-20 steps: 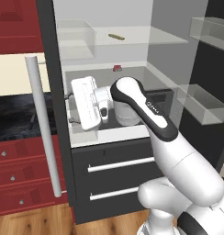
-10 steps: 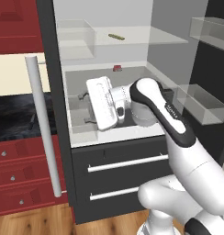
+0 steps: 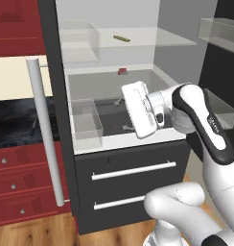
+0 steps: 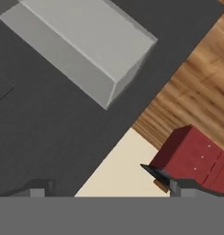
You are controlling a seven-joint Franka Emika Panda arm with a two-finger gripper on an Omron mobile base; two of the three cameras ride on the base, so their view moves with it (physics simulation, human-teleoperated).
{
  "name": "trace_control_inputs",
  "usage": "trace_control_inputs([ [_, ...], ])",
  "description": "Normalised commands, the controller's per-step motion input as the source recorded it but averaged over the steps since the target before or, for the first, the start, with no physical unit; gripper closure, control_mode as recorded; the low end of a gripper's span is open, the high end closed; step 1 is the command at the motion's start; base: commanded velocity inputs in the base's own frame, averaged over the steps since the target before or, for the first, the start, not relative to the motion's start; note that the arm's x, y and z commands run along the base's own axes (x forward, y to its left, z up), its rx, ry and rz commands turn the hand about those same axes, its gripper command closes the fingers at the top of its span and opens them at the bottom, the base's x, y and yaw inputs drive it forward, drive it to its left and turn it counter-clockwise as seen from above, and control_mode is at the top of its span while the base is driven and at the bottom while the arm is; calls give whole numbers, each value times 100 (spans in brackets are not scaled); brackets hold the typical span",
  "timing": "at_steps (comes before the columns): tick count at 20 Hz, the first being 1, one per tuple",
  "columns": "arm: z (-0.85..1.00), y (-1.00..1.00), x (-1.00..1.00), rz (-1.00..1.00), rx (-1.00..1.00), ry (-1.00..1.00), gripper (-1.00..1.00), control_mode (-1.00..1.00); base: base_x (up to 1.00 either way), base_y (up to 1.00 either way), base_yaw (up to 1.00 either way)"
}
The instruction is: Retrieve the butter from the fridge and place it on a plate on the dining table. Then retrieve the butter knife by the fridge and place it near the plate.
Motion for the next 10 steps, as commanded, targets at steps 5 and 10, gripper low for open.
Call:
trace_control_inputs([
  [5,0,-100,-17,11,-28,-21,-100,-100,0,0,0],
  [10,-3,-100,-46,31,-44,-37,-100,-100,0,0,0],
])
